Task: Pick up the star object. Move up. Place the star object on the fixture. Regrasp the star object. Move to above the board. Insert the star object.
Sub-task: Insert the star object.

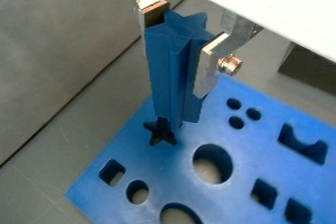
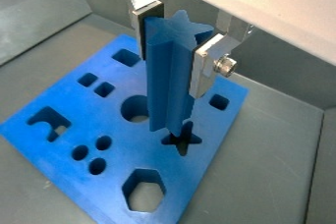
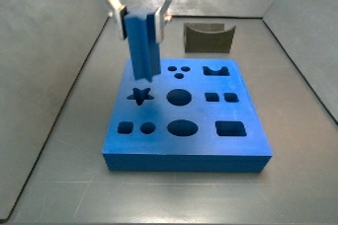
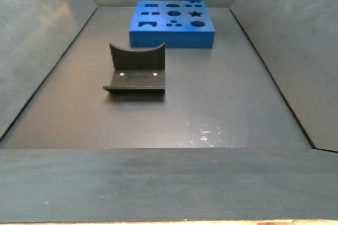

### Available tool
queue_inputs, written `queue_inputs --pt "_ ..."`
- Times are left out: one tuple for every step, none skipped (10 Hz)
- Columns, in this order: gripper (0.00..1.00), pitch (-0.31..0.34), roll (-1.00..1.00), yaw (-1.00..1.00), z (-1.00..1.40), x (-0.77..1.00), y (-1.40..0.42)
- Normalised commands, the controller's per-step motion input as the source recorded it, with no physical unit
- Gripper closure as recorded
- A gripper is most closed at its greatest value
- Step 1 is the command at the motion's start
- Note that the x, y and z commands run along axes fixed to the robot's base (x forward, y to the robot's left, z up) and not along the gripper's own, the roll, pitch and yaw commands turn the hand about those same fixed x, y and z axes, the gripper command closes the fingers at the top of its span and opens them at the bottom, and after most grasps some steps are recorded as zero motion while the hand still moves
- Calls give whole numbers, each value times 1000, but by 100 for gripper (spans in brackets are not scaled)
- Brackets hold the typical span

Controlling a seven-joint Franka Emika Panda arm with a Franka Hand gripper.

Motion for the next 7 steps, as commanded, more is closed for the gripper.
queue_inputs --pt "100 -71 -54 -357 -409 -37 -160" --pt "100 -86 -123 -394 -363 -11 -169" --pt "100 -54 -77 -406 -309 0 -126" --pt "100 0 0 -283 0 0 0" --pt "100 0 0 -40 0 -23 0" --pt "100 0 29 -223 -23 -86 43" --pt "100 0 3 -214 0 -51 0"
